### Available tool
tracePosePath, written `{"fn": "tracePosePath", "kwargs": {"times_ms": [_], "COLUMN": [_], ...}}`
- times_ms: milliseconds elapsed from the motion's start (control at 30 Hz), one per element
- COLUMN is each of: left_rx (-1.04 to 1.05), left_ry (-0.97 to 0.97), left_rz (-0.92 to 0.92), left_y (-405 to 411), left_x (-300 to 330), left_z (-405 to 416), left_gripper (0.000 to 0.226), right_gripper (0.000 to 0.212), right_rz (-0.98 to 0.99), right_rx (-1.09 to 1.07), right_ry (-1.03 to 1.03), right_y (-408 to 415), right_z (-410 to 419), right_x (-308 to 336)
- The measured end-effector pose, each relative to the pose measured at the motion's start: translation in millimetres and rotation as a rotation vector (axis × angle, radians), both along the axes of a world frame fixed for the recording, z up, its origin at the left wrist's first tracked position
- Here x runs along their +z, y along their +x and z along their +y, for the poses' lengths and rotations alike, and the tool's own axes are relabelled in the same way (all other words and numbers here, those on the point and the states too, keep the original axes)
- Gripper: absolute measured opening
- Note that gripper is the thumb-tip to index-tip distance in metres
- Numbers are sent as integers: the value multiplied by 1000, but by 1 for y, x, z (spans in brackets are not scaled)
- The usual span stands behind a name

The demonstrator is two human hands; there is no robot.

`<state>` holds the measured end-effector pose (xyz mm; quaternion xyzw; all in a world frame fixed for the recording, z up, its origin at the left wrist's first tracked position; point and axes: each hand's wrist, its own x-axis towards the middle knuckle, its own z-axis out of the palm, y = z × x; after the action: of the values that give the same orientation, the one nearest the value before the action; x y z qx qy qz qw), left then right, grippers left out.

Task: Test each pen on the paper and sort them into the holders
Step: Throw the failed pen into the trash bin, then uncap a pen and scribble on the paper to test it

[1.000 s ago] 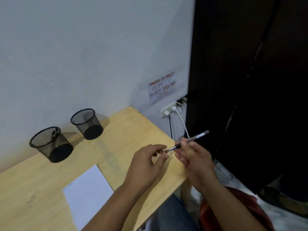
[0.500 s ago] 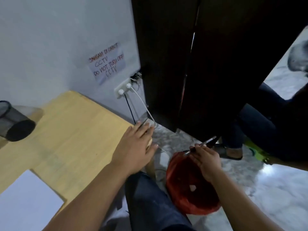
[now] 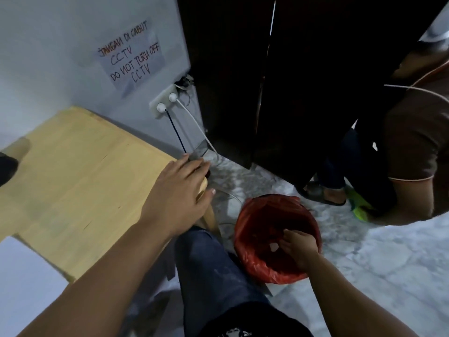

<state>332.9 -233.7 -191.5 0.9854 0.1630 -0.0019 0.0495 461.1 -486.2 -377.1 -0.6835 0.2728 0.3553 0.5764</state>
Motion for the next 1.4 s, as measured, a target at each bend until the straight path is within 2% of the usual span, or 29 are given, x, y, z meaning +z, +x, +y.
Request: {"fn": "tracePosePath", "kwargs": {"times_ms": [67,133,300,467,633,800,1033,1200,1400], "left_rx": [2,2,27,74,114,281,596,803,1024], "left_ry": [-8,-22,-191,-323,-266,-241,-233,-198,-186], "left_rz": [-9,-16,-94,-213,-298,-408,-502,-478,-446], "left_y": [0,-1,-4,-14,-49,-106,-215,-299,-391], "left_x": [0,0,6,16,32,45,57,58,56], "left_z": [0,0,1,-1,10,25,39,50,52], "left_gripper": [66,67,66,55,53,47,40,40,34], "right_gripper": [34,41,15,22,23,23,18,17,18], "right_rz": [-29,-109,-375,-703,-931,-1086,-1156,-1066,-1105], "right_rx": [52,149,331,483,596,781,1059,1296,1639], "right_ry": [-15,-28,-57,-37,116,221,419,517,546], "right_y": [1,1,7,21,17,-15,-105,-190,-282], "right_z": [2,6,30,67,117,169,235,259,271], "right_x": [-2,1,44,90,145,195,230,237,239]}}
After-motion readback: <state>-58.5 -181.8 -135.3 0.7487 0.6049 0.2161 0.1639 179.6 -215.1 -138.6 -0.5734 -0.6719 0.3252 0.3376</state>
